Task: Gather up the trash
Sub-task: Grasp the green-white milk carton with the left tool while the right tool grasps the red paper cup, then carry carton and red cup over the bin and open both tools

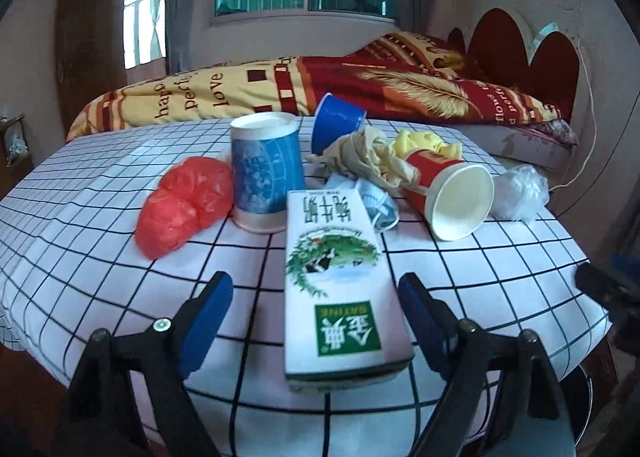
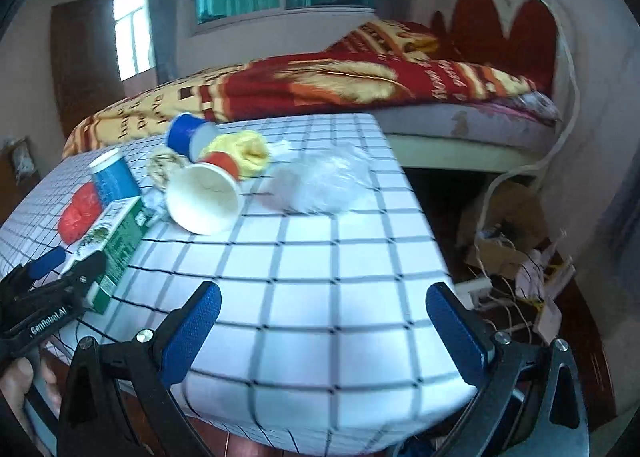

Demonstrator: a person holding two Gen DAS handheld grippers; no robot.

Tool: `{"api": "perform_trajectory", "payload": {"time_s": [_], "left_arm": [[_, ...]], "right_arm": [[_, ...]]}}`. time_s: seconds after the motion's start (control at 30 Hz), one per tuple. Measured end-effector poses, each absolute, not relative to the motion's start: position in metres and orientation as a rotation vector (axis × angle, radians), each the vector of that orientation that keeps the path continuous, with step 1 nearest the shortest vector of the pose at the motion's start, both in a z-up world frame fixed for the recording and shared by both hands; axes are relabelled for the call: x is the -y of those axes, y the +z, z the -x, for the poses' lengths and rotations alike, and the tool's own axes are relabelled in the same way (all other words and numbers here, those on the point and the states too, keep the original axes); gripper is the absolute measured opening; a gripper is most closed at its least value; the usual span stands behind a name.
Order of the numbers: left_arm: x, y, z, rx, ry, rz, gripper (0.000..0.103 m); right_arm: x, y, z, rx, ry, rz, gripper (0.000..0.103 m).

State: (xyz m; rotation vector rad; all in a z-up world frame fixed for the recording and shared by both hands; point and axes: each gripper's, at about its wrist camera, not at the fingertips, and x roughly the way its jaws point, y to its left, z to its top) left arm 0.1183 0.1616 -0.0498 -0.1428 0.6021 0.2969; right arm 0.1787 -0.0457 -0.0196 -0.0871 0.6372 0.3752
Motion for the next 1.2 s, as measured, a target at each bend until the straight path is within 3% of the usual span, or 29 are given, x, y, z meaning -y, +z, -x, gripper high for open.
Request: {"api": "perform_trajectory", "payload": {"time_s": [0.23, 0.3, 0.37, 0.57, 0.73, 0.8, 1.2], "left_arm": [[-0.171, -0.058, -0.137, -0.639, 0.248, 0.171, 0.07], [-0.178, -0.061, -0.14, -0.655, 0.217, 0.209, 0.06], [-0.181, -0.063, -0.14, -0.653, 0.21, 0.224, 0.057], [-0.187, -0.063, -0.14, -0.648, 0.176, 0.234, 0.055], [-0.189, -0.057, -0.135, -0.624, 0.168, 0.225, 0.055], [-0.19, -0.054, -0.134, -0.618, 0.162, 0.229, 0.055], [-0.185, -0.036, -0.11, -0.577, 0.149, 0.208, 0.054]], "right_arm": [[-0.006, -0.023, -0.222, -0.698, 0.446, 0.122, 0.101], [-0.018, -0.024, -0.233, -0.706, 0.457, 0.144, 0.082], [-0.028, -0.026, -0.244, -0.725, 0.471, 0.156, 0.072], [-0.05, -0.024, -0.265, -0.718, 0.49, 0.191, 0.069], [-0.06, -0.027, -0.276, -0.74, 0.514, 0.212, 0.039], [-0.061, -0.027, -0.275, -0.746, 0.519, 0.216, 0.003], [-0.028, 0.004, -0.219, -0.636, 0.556, 0.178, 0.003]]}}
